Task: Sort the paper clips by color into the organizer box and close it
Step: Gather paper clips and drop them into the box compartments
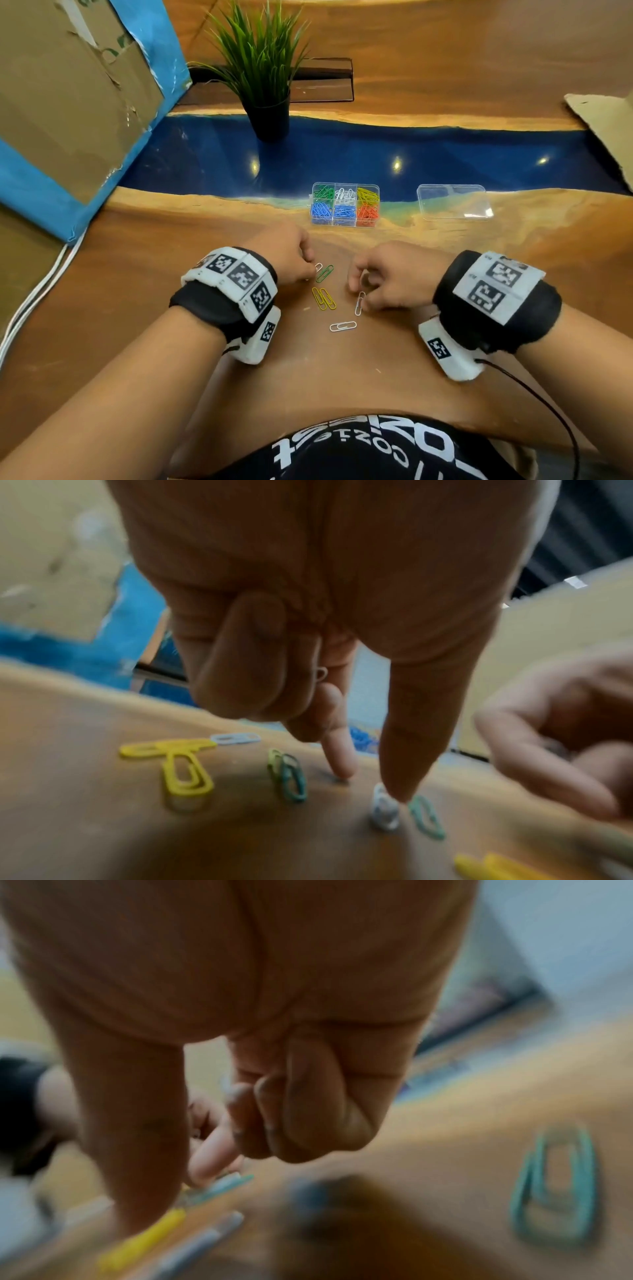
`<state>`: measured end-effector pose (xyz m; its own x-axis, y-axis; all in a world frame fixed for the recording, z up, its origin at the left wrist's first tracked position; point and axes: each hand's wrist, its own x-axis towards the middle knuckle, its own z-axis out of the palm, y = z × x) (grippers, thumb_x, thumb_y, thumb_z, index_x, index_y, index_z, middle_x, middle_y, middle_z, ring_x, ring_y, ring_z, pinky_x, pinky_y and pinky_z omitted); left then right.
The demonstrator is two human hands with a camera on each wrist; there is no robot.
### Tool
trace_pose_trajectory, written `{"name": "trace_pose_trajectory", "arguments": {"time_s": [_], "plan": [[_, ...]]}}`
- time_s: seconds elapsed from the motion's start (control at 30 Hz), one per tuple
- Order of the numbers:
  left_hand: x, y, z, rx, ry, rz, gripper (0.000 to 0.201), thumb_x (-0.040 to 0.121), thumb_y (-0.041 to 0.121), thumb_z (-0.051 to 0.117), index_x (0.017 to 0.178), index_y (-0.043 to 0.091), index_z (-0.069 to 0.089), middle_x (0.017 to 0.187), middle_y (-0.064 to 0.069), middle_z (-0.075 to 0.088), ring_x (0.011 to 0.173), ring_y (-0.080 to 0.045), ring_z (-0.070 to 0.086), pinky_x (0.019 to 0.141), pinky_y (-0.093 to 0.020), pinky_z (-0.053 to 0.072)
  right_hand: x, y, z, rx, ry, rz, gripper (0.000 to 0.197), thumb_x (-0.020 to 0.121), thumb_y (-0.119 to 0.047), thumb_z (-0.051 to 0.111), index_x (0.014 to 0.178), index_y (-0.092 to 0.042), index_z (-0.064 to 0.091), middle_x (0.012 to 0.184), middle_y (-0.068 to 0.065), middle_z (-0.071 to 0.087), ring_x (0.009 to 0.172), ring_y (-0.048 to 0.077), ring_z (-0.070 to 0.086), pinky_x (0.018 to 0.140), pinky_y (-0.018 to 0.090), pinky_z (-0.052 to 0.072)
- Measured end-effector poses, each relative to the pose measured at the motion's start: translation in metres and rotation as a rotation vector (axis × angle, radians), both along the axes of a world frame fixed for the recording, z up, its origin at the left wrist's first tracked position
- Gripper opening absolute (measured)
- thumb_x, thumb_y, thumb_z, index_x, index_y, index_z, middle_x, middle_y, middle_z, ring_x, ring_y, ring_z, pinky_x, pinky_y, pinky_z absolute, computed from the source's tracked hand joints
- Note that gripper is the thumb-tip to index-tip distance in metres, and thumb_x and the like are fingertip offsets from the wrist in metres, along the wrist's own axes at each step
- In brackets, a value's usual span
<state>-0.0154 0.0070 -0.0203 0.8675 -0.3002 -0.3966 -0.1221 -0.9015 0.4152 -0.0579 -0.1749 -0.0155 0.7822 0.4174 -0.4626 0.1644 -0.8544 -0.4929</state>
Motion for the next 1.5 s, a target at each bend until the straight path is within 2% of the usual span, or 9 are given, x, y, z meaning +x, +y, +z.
{"name": "trace_pose_trajectory", "arguments": {"time_s": [0.13, 0.3, 0.57, 0.73, 0.87, 1.1, 1.23, 1.37, 1.5], "plan": [[0.001, -0.006, 0.003, 0.132, -0.072, -0.064, 0.010, 0.081, 0.022, 0.066, 0.086, 0.013, 0.067, 0.081, 0.001, 0.063, 0.074, -0.015, 0.057, 0.061, -0.021, 0.040, -0.003, 0.008, 0.000, -0.141, -0.100, 0.135, 0.014, 0.081, -0.020, 0.068, 0.094, -0.024, 0.066, 0.062, -0.015, 0.046, 0.063, 0.002, 0.046, 0.053, 0.011, 0.031], [-0.002, -0.012, 0.006, 0.206, -0.065, -0.132, 0.008, 0.082, 0.018, 0.060, 0.079, 0.013, 0.065, 0.086, -0.005, 0.066, 0.080, -0.021, 0.062, 0.067, -0.028, 0.049, -0.007, 0.012, -0.002, -0.220, -0.110, 0.191, 0.009, 0.080, -0.023, 0.061, 0.075, -0.025, 0.053, 0.066, -0.011, 0.047, 0.078, 0.018, 0.054, 0.062, 0.024, 0.038], [0.011, -0.006, 0.006, -0.105, 0.099, -0.031, 0.016, 0.082, 0.009, 0.059, 0.071, 0.019, 0.052, 0.061, 0.001, 0.063, 0.049, -0.013, 0.059, 0.051, -0.022, 0.047, -0.005, 0.012, -0.006, -0.159, -0.137, 0.139, 0.020, 0.082, -0.026, 0.052, 0.065, -0.018, 0.043, 0.062, -0.002, 0.044, 0.069, 0.025, 0.047, 0.056, 0.029, 0.033], [0.021, -0.004, 0.010, -0.437, 0.206, 0.065, 0.020, 0.086, -0.005, 0.058, 0.084, 0.015, 0.058, 0.059, -0.003, 0.063, 0.055, -0.017, 0.062, 0.063, -0.028, 0.057, 0.001, 0.007, -0.001, -0.138, -0.161, 0.134, 0.009, 0.079, -0.024, 0.058, 0.074, -0.020, 0.052, 0.062, -0.008, 0.046, 0.068, 0.019, 0.047, 0.058, 0.026, 0.035], [0.028, -0.002, 0.010, -0.447, 0.221, 0.056, 0.028, 0.088, -0.005, 0.050, 0.098, 0.019, 0.063, 0.066, -0.008, 0.060, 0.062, -0.025, 0.062, 0.068, -0.031, 0.058, 0.007, -0.004, 0.004, -0.150, -0.137, 0.164, 0.013, 0.080, -0.020, 0.061, 0.092, -0.023, 0.057, 0.063, -0.012, 0.044, 0.061, 0.004, 0.042, 0.053, 0.018, 0.030], [0.041, -0.007, 0.005, -0.383, 0.195, 0.068, 0.025, 0.085, -0.002, 0.047, 0.078, 0.019, 0.058, 0.062, -0.003, 0.055, 0.065, -0.028, 0.057, 0.063, -0.031, 0.050, -0.001, 0.003, 0.001, -0.255, -0.151, 0.221, 0.003, 0.080, -0.021, 0.056, 0.077, -0.021, 0.057, 0.072, -0.006, 0.051, 0.079, 0.020, 0.055, 0.066, 0.026, 0.043], [0.051, -0.013, 0.011, -0.386, 0.160, 0.054, 0.024, 0.087, 0.001, 0.050, 0.078, 0.021, 0.058, 0.064, -0.004, 0.059, 0.061, -0.025, 0.057, 0.071, -0.035, 0.052, -0.007, 0.009, -0.001, -0.351, -0.172, 0.265, 0.021, 0.080, -0.026, 0.053, 0.087, -0.010, 0.064, 0.085, 0.009, 0.062, 0.078, 0.028, 0.060, 0.060, 0.029, 0.047], [0.064, -0.020, 0.017, -0.433, 0.103, 0.073, 0.027, 0.089, -0.001, 0.047, 0.083, 0.022, 0.059, 0.076, -0.006, 0.062, 0.061, -0.020, 0.057, 0.068, -0.031, 0.051, 0.012, 0.004, 0.004, -0.173, -0.054, 0.082, 0.021, 0.088, -0.023, 0.047, 0.068, -0.016, 0.051, 0.067, 0.001, 0.050, 0.072, 0.024, 0.047, 0.057, 0.028, 0.034], [0.075, -0.031, 0.019, -0.520, 0.112, 0.150, 0.032, 0.087, -0.011, 0.038, 0.094, 0.013, 0.059, 0.077, -0.003, 0.059, 0.061, -0.015, 0.056, 0.064, -0.024, 0.053, 0.047, -0.004, 0.014, 0.381, 0.255, -0.423, 0.023, 0.084, -0.009, 0.042, 0.061, -0.014, 0.042, 0.061, 0.009, 0.046, 0.051, 0.018, 0.036, 0.044, 0.019, 0.030]]}}
